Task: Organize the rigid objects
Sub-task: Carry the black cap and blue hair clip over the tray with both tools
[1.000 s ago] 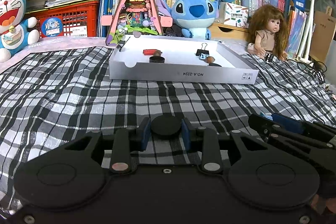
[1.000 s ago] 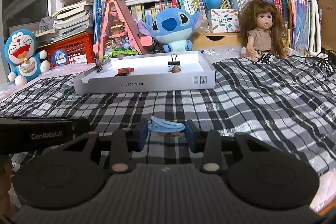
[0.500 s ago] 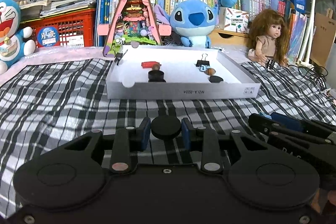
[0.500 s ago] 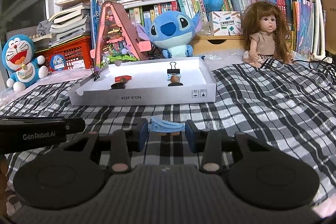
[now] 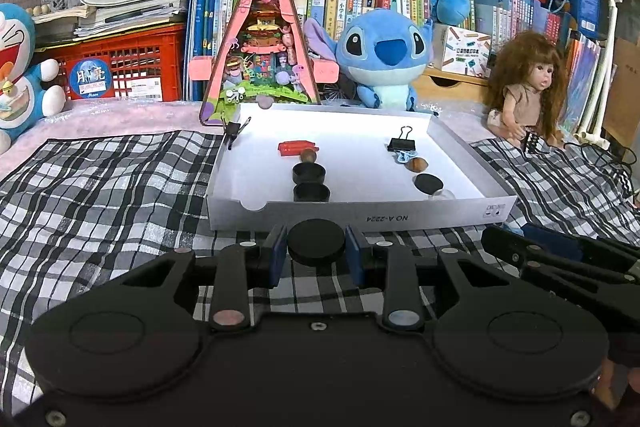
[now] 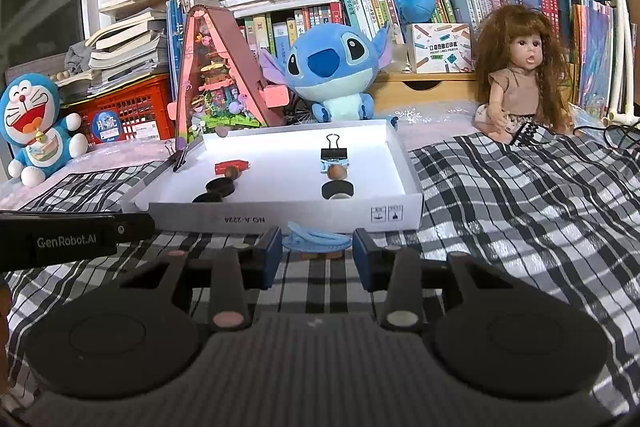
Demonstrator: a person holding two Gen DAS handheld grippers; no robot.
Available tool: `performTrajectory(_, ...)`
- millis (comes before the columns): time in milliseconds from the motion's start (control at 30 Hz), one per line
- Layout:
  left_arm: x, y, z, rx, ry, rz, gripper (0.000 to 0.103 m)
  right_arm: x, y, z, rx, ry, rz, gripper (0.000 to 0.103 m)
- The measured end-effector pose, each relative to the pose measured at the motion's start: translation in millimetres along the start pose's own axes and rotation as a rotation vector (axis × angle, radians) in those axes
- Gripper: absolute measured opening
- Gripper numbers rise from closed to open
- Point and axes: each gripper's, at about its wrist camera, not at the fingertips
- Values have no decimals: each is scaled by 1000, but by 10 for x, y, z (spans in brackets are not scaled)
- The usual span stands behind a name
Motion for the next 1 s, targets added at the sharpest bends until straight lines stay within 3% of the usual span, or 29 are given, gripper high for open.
performTrajectory(1000, -639, -468, 30, 32, 0, -52, 30, -539, -520, 202, 6, -33, -38, 44)
Point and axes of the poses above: each gripper's, at about its wrist camera, not at the fingertips, and x roughly against the way its jaws point, z to its right, y to its underside, and after that the axes turned 12 degrees about -y, right-handed
